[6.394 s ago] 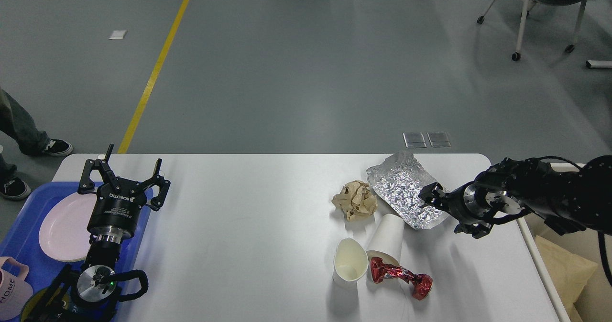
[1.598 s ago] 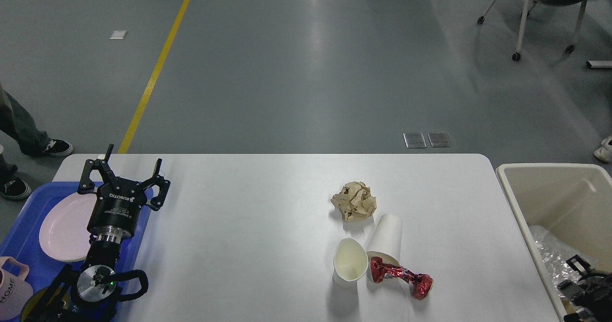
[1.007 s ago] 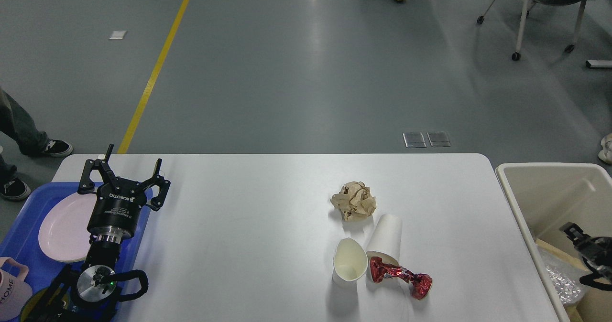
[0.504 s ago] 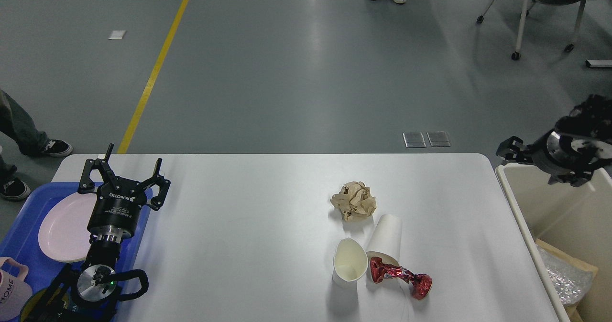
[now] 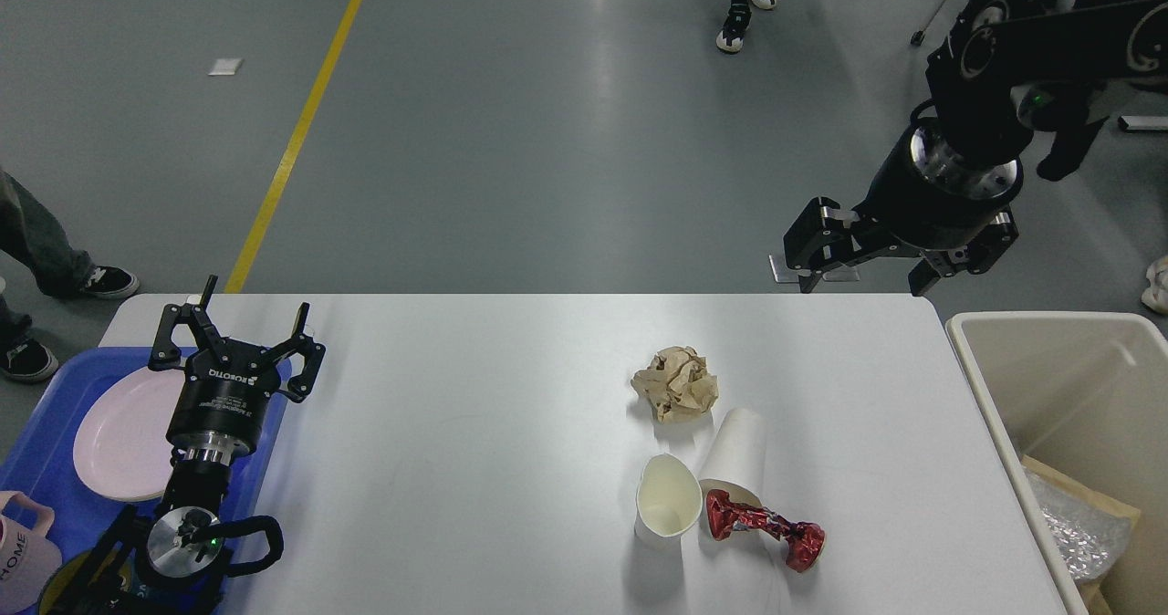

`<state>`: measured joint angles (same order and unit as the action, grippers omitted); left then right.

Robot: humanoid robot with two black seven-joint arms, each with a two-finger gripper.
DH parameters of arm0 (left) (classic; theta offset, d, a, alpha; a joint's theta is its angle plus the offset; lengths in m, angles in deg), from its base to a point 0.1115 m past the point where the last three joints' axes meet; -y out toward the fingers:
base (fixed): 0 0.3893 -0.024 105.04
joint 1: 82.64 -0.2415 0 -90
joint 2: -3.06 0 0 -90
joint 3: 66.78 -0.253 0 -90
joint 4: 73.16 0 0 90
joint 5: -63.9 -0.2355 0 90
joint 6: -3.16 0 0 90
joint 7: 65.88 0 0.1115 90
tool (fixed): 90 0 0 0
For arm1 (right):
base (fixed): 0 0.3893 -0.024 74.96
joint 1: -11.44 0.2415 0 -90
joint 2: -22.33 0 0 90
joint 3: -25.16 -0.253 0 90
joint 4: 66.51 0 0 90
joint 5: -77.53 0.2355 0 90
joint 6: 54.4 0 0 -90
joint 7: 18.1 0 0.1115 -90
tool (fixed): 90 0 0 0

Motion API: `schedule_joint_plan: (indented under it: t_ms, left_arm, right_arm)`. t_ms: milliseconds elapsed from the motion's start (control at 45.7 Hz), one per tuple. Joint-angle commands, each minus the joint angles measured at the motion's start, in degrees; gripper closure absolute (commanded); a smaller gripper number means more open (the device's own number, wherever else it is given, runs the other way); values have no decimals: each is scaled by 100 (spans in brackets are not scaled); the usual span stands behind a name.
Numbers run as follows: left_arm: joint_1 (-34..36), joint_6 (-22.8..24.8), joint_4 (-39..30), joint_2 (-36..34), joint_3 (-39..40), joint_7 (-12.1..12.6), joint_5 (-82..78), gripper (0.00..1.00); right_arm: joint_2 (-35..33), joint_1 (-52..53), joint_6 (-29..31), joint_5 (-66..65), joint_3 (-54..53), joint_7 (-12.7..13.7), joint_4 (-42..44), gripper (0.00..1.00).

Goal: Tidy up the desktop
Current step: 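Raise the right gripper out of the bin over the table, then lower the right gripper onto the crumpled brown paper and grasp it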

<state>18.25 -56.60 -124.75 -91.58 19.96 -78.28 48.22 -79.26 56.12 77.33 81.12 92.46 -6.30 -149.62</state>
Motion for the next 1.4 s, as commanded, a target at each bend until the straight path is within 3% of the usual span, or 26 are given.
schedule_joint_plan:
  t_ms: [0,482,744,963,1182,1379]
  left_arm:
    - [1,0,0,-2,0,0,-5,4]
    - [1,0,0,-2,0,0,4,4]
    - [1,0,0,-2,0,0,-5,4]
    - [1,0,0,-2,0,0,-5,4]
    - [1,0,0,-2,0,0,-5,4]
    - [10,0,0,-2,0,0,-5,4]
  right_arm:
    - [113,646,-34,45,-261,-1,-855,0]
    - [166,699,-104,54,-367,-1,-997,0]
    - [298,-178,-288,45,-551,-1,-374,0]
    - [957,-1865,-1149,45,-595,-1,1251,0]
    - [1554,-3922,-1185,27,-692,-19,3457,0]
    - [1783,-5171,-1545,-25,-1000,-45,4873,0]
